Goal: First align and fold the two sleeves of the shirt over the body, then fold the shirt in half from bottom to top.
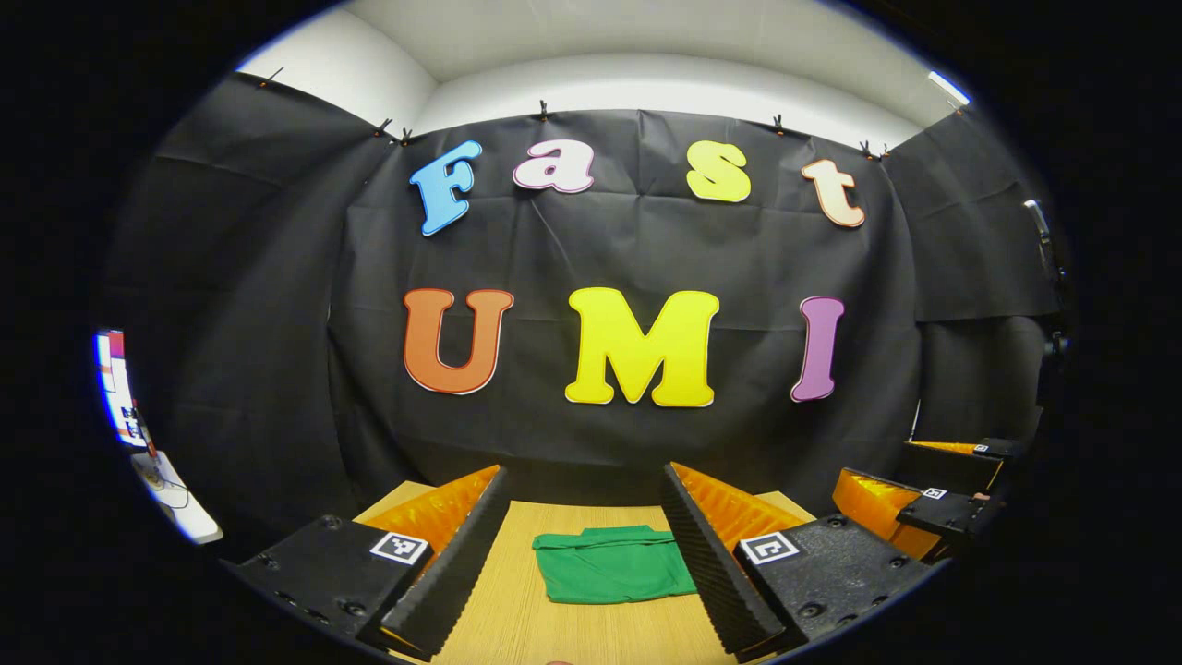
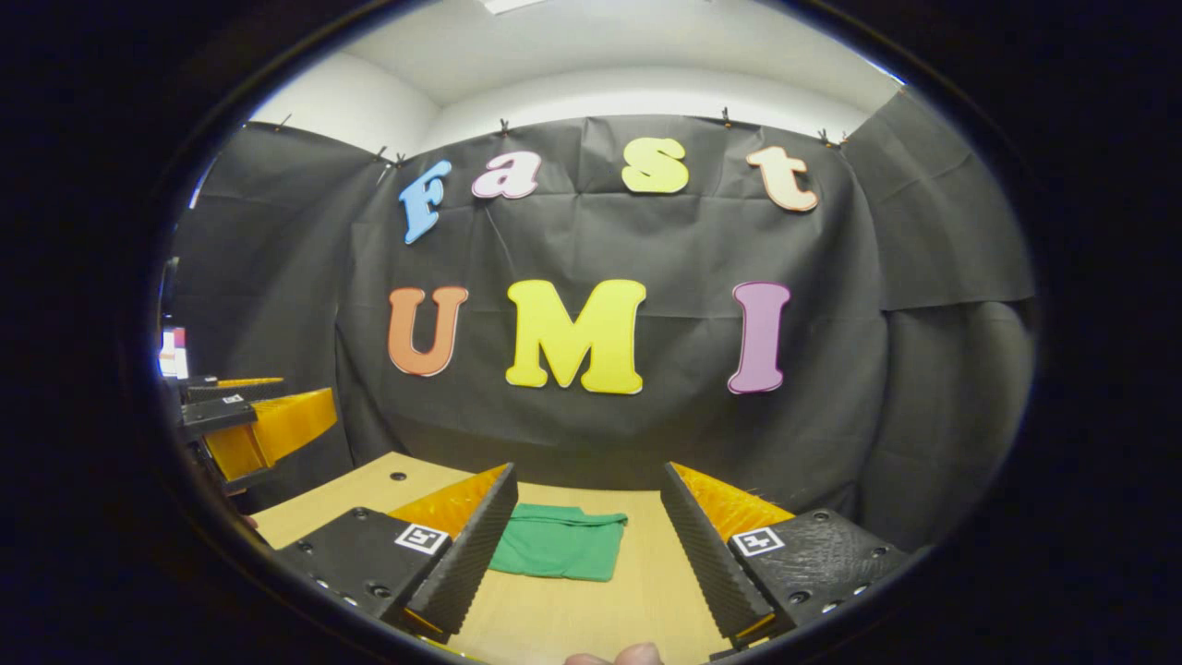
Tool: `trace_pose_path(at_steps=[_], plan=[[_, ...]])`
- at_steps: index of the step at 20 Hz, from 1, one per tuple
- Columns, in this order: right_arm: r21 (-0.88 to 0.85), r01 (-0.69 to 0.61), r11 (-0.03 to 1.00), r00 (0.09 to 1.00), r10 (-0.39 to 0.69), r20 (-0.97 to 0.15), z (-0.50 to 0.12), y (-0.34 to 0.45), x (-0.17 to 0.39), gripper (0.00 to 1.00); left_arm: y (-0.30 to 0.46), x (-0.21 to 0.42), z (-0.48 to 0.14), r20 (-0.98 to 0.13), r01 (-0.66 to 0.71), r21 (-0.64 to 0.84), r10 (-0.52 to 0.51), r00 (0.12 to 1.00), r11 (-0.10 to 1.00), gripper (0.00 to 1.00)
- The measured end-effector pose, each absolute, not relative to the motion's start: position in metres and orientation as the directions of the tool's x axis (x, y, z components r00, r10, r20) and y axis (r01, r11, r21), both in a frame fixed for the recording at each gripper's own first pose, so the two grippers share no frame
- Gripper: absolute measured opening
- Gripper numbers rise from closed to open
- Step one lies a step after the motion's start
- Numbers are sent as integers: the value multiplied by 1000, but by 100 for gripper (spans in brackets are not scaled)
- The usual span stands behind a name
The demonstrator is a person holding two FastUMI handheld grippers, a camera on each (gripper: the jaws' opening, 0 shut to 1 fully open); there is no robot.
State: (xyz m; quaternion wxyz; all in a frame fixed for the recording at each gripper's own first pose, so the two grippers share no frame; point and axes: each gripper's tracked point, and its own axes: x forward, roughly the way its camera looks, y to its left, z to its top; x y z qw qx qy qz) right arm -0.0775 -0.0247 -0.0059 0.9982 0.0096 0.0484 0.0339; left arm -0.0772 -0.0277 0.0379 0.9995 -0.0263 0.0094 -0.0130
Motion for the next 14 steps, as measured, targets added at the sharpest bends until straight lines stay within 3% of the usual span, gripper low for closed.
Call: trace_pose_path(at_steps=[14], plan=[[24, -69, 997, 994, 71, -83, -1, -23, -75, 97, -19, -72, 37, -22, -4, -33, 3, 1000, 999, 100]])
